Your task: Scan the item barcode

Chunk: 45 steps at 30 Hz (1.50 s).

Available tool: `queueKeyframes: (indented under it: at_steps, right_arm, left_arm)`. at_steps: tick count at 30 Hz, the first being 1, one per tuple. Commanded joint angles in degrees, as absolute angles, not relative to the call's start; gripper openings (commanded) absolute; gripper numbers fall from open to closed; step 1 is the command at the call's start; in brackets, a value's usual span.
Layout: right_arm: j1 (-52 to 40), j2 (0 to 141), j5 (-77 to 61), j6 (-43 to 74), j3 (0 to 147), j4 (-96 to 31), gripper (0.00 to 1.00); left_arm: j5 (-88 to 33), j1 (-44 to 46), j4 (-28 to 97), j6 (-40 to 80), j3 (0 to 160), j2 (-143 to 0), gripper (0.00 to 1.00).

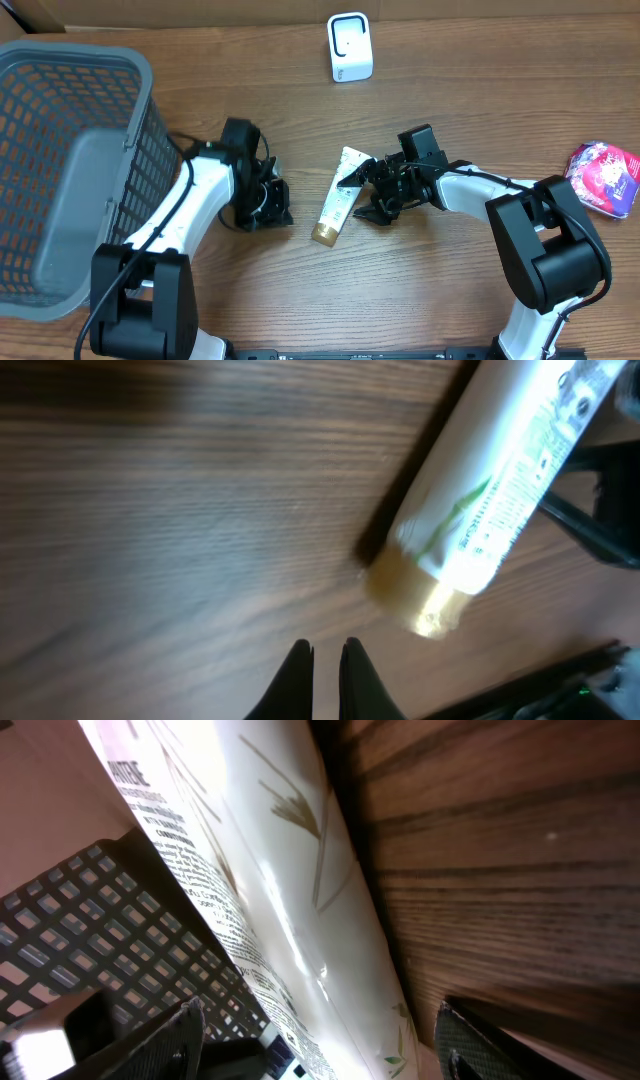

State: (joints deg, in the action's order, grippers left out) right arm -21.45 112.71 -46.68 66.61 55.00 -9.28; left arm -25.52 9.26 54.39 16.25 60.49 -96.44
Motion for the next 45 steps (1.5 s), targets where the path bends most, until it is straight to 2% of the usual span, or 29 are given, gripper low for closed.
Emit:
queueKeyframes:
  at_steps: [1,6,19,26,35,45]
  right_arm:
    - [-19.86,118.3,-32.64,67.57,50.68,-11.84,0.76]
    - [-19.86,118.3,-32.64,67.59,50.68,-11.77,0.72]
    - [-19.86,118.3,-32.62,69.06,50.68,-11.66,0.66]
    - [-19.86,118.3,-32.58,69.06,50.68,-11.33,0.65]
    - [-20.25,118.3,-28.18,75.35,50.68,-10.26,0.52]
    - [-27.7,118.63,-24.34,75.29,50.68,-4.43,0.56]
  left_arm:
    - [-39.44,8.86,46.7,18.04,53.54,-96.27,0.04]
    - [-40.93,8.91,34.94,24.58,48.1,-96.27,0.04]
    - [-36.91,8.91,21.39,31.03,47.72,-99.96,0.04]
    - [-42.17,8.93,18.48,31.57,47.72,-109.06,0.04]
    - [-43.57,8.97,18.17,31.53,47.72,-110.43,0.04]
    - [-43.53,8.99,18.2,31.53,47.72,-110.43,0.04]
